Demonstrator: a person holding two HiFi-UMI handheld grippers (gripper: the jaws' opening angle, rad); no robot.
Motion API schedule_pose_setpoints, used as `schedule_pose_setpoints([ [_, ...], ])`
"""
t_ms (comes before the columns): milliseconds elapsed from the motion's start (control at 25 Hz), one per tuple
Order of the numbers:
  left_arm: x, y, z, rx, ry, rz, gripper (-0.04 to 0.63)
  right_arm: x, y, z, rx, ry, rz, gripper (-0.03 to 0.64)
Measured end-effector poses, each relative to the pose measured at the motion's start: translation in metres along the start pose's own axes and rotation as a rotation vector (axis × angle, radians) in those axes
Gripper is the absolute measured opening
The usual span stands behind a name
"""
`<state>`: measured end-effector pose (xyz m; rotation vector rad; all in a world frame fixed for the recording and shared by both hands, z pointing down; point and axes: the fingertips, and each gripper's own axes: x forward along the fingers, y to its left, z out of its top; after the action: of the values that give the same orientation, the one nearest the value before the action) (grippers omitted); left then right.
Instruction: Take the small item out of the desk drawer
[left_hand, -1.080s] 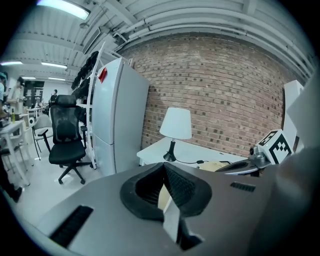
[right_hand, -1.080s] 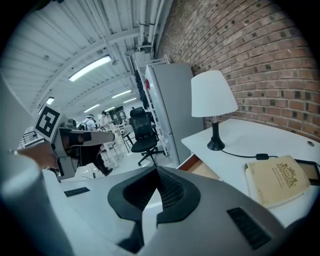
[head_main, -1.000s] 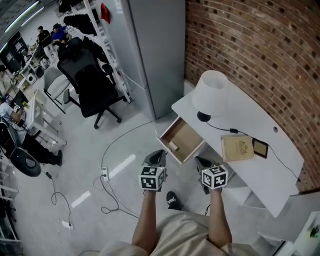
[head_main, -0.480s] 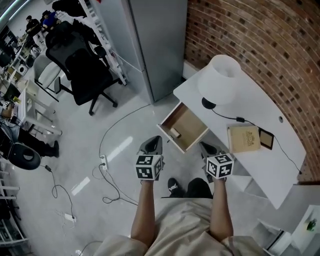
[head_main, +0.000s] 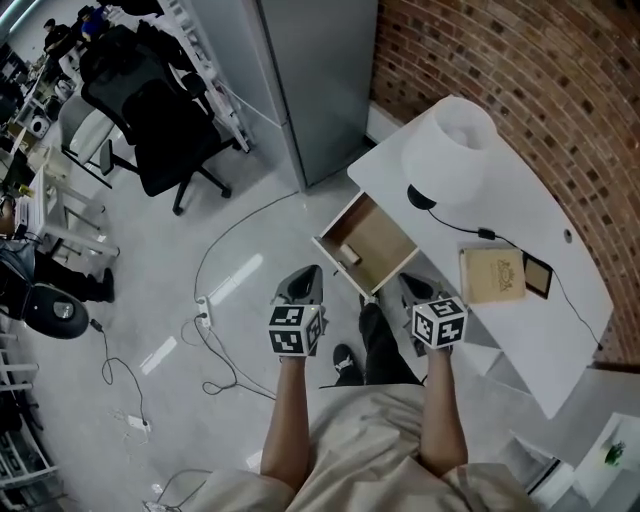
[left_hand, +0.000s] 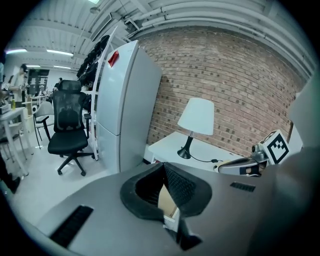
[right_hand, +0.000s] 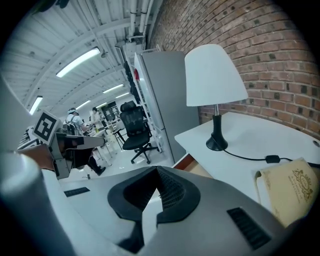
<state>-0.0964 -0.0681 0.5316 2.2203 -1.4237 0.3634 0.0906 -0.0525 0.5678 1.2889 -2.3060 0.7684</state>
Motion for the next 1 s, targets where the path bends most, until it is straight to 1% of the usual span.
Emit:
schedule_pose_setpoints([
  [160,0.013,0.01,0.007,-0.02,0.001,0.021,0.017,0.025,0.0,0.016,-0.037,0.018,0.034,0.025],
  [240,0.023,0.014,0.013,-0.018,0.002,0.024,0.017,0.041,-0.001,0.025,-0.054,0.023,0.052,0.025],
  [520,0.068,0.03,0.013,-0.038,0.045,0.046,0.017,0.099,-0.007,0.044,-0.112,0.087,0.121,0.025],
  [760,0.105,0.049,0.007,-0.07,0.082,0.071,0.017,0.149,-0.018,0.036,-0.136,0.173,0.16,0.025],
  [920,0.123,0.061,0.0,-0.101,0.105,0.084,0.017,0.182,-0.018,0.013,-0.228,0.276,0.195,0.025],
  [1000,0.128,0.066,-0.006,-0.124,0.12,0.088,0.017,0.195,-0.018,0.0,-0.227,0.308,0.219,0.025],
])
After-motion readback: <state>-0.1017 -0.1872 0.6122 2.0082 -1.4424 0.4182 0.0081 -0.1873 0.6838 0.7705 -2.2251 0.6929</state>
